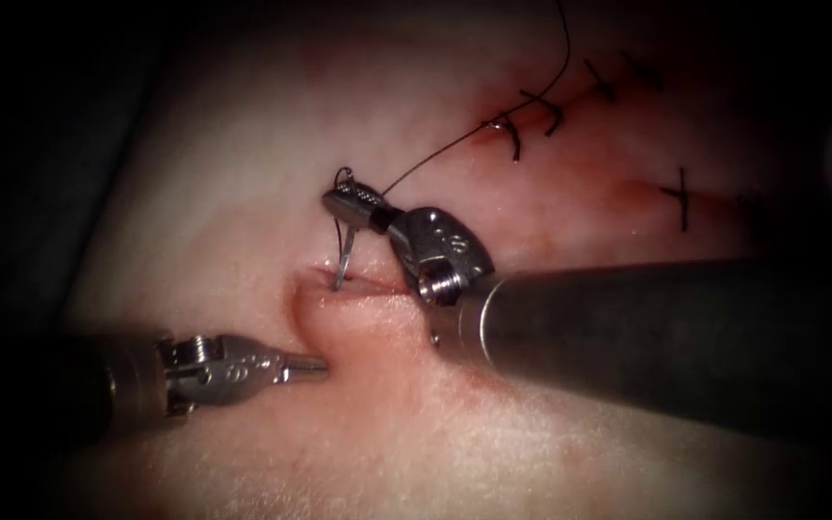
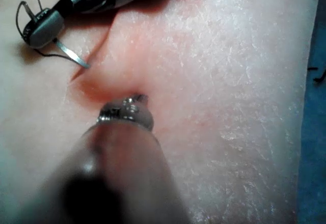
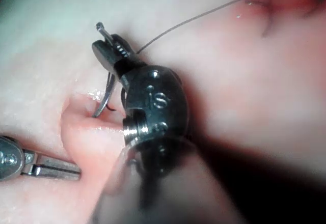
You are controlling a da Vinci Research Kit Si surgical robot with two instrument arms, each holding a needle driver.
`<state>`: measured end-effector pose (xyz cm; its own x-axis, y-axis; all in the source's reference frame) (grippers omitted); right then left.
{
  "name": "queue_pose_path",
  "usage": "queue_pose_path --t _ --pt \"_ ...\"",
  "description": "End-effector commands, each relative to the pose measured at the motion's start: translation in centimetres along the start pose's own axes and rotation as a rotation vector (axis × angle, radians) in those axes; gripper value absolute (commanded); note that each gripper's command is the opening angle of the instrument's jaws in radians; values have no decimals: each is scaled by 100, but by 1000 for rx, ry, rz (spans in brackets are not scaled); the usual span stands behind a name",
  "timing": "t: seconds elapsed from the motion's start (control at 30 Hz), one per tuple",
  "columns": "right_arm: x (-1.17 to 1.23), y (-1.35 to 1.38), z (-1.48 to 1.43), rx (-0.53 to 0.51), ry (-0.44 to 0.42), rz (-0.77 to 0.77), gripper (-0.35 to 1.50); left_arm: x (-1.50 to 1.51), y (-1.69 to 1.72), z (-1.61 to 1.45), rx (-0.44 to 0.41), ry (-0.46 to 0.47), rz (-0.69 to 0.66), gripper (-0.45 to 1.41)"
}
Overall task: Wound Closure
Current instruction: Push needle through skin below wound
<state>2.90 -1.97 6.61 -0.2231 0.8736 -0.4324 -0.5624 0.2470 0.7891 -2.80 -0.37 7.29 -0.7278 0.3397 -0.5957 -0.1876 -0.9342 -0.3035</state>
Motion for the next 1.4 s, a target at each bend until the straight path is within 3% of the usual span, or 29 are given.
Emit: queue_pose_path --t 0.03,0.33,0.87,1.4 --pt "-10 -5 5 1 -7 9 -35 -1 2 8 -2 0 -1 -30" --pt "-15 -20 0 8 -26 113 -35 -1 2 8 -2 0 -1 -32" --pt "-43 -35 -7 30 -75 185 -35 -2 1 7 -3 1 0 -33" --pt "-56 -54 -14 59 -109 244 -35 -2 1 7 -4 1 0 -35"
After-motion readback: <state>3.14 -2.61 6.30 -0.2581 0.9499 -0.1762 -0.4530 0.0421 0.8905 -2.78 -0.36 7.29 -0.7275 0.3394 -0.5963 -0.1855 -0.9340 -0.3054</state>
